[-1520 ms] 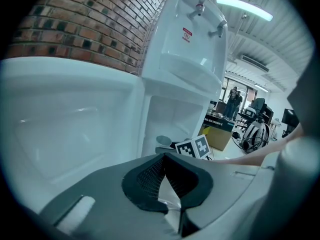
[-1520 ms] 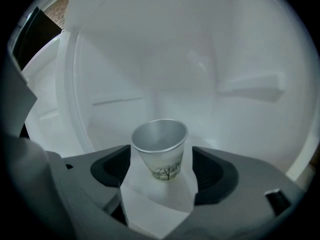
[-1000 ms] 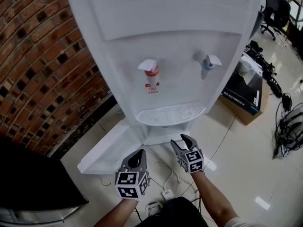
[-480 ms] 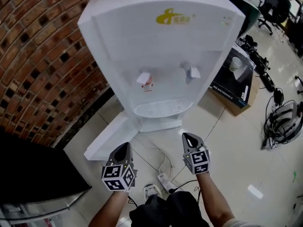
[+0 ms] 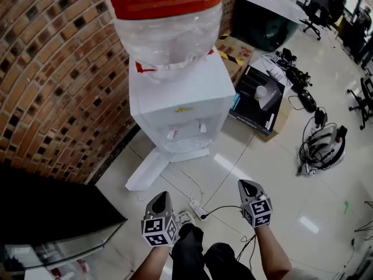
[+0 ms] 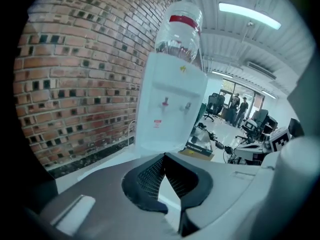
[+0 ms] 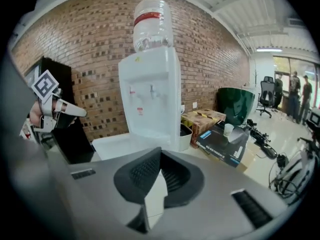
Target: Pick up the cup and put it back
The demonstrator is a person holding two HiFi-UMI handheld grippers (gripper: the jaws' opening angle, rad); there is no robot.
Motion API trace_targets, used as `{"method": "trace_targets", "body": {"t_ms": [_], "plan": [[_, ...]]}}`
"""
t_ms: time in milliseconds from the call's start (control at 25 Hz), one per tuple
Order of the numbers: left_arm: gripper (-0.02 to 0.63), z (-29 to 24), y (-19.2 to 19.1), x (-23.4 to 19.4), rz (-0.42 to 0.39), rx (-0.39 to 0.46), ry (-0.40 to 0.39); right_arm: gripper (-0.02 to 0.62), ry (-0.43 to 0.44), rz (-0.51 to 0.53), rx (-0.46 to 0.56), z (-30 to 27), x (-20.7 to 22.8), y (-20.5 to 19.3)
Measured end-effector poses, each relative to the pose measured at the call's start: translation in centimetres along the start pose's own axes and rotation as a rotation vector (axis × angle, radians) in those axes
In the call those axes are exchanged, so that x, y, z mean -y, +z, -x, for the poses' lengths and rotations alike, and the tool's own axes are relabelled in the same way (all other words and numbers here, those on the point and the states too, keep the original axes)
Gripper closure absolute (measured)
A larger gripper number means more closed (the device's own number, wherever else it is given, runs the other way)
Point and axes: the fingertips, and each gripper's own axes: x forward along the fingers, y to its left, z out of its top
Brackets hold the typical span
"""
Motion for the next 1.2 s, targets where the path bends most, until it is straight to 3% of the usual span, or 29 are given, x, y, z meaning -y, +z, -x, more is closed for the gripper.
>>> {"method": "trace_targets", "body": {"t_ms": [400,680,960,1200], "plan": [[0.607,20.0,10.7,7.8,0.085,0.099,0.072,0.583,0.114,-0.089,0.094,19.6,-3.9,13.8],[0.607,30.0,12.9,12.6,0.113,0.138,0.107,0.583,0.186,-0.083,0.139,29.4,-6.4,19.8],[0.607,35.6,13.4,17.2,0.126,0.159,0.0,0.583,0.225,-0.048,0.223,38.0,-11.5,24.1],[0.607,40.8,12.1,18.2,0.087,0.162,-0.085,0.583,0.192,-0.042,0.259,43.7,-17.3,23.6]]}}
